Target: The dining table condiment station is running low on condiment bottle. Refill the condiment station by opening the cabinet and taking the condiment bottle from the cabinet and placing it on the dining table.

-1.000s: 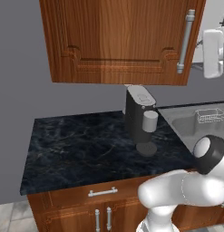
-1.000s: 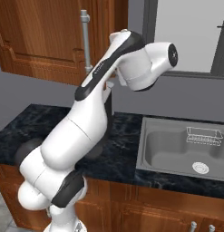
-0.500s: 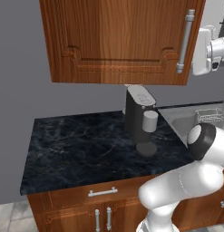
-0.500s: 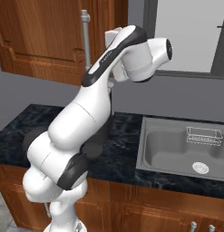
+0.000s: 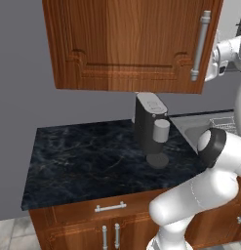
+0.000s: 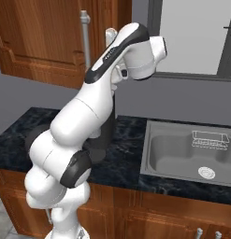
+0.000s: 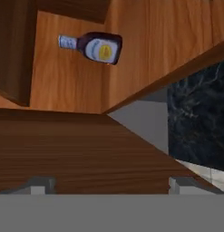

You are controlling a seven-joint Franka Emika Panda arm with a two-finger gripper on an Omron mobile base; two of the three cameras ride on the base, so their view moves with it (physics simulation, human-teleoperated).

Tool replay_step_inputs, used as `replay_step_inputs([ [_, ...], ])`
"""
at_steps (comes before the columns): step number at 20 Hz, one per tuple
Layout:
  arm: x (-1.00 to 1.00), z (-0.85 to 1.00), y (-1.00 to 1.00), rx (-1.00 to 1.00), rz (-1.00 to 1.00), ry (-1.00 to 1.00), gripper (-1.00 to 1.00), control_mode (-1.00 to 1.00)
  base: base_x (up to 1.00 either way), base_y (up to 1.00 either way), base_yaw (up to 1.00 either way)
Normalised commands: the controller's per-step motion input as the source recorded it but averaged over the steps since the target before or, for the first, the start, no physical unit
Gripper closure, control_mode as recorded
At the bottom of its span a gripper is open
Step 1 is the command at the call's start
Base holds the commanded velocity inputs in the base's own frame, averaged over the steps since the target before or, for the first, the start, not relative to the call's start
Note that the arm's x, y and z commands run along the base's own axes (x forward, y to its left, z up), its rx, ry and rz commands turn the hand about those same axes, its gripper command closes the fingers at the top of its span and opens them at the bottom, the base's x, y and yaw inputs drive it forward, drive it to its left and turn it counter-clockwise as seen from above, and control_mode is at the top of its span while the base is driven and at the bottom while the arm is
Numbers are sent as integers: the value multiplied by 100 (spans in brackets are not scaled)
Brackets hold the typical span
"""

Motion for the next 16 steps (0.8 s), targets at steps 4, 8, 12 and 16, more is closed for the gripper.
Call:
replay_step_inputs([
  [4, -91, 0, 57, 0, 28, -3, -100, -100, 0, 0, 0],
  [8, -100, 0, 59, 0, 32, -11, -100, -100, 0, 0, 0],
  [12, -100, 0, 74, 0, 35, -19, -100, -100, 0, 0, 0],
  [16, -100, 0, 85, 0, 34, -27, -100, -100, 0, 0, 0],
])
